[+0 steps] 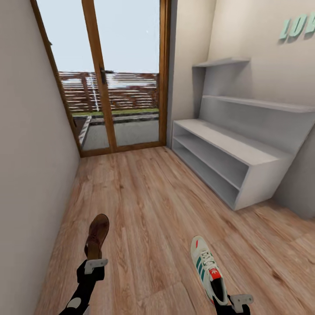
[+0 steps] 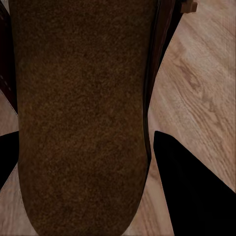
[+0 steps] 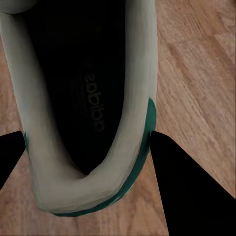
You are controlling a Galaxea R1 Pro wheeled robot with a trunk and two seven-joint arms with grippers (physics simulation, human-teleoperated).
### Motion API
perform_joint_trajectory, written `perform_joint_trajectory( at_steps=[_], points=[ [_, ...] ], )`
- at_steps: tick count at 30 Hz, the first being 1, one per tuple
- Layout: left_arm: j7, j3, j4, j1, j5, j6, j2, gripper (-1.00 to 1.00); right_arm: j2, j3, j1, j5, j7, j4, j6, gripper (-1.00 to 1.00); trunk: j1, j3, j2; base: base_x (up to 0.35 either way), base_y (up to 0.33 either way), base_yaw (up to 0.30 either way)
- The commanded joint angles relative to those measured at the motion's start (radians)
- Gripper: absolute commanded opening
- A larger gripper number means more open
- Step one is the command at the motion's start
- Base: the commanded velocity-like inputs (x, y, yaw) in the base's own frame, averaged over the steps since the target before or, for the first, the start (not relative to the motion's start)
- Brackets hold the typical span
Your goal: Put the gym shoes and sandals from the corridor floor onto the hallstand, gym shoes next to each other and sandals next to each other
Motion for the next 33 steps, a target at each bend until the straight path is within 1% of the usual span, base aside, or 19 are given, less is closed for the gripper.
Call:
perform_joint_trajectory(
  at_steps=[1,33],
  points=[
    [0.004,0.002,0.001,-0.001,-0.008,-0.003,0.0,-1.0,0.0,0.007,-0.001,-0.01,0.004,0.001,-0.003,-1.0,0.0,-0.001,0.0,0.331,0.098,-0.011],
    [0.004,0.002,0.001,-0.001,-0.008,-0.003,0.0,-1.0,-0.002,0.007,-0.001,-0.01,0.004,0.001,-0.003,-1.0,0.0,-0.001,0.0,0.337,0.003,0.0]
  ],
)
